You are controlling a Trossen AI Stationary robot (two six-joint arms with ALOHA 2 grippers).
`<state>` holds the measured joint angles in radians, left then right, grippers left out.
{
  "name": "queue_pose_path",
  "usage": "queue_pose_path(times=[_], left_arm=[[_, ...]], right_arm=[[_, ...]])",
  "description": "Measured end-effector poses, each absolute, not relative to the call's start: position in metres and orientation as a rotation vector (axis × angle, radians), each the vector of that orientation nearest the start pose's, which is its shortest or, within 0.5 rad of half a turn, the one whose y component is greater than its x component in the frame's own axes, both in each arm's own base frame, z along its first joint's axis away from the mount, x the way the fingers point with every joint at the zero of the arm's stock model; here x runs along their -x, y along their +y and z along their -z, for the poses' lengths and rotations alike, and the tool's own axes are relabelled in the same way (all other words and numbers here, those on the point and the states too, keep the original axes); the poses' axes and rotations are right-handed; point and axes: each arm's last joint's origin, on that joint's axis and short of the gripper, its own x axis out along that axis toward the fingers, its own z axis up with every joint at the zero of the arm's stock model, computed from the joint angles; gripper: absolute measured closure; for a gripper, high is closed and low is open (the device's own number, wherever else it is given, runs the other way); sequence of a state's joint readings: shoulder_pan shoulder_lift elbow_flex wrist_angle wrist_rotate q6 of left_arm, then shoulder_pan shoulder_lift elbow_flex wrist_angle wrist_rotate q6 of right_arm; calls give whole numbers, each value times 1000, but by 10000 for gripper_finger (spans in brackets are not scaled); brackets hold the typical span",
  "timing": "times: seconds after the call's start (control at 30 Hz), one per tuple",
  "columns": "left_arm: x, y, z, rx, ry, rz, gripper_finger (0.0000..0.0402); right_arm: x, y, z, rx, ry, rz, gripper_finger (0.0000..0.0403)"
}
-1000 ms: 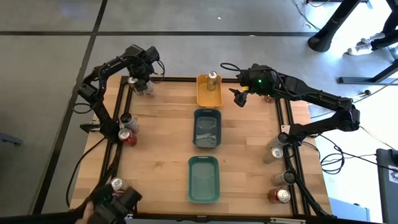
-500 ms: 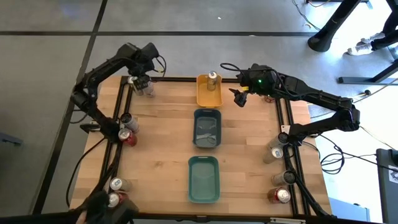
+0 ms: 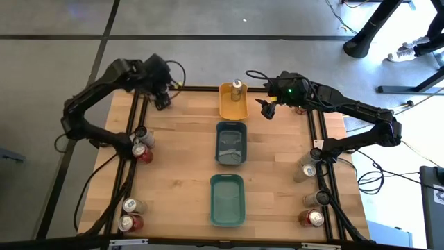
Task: Sort soda cans
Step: Put the bottom left blue soda can into the yellow bin
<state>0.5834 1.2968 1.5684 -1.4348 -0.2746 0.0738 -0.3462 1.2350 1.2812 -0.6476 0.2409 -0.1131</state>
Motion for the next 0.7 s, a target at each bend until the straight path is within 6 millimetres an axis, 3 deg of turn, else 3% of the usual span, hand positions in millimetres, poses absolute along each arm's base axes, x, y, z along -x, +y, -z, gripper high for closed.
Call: queue_pose_path(times=[0.4, 0.7], left_arm=[[-187, 8, -396, 133, 1165, -422, 121], [-190, -65, -388, 217, 1169, -320, 121]], right_arm=[[-236, -92, -369, 69, 651, 528, 78], [-234, -91, -365, 41, 695, 511, 78]])
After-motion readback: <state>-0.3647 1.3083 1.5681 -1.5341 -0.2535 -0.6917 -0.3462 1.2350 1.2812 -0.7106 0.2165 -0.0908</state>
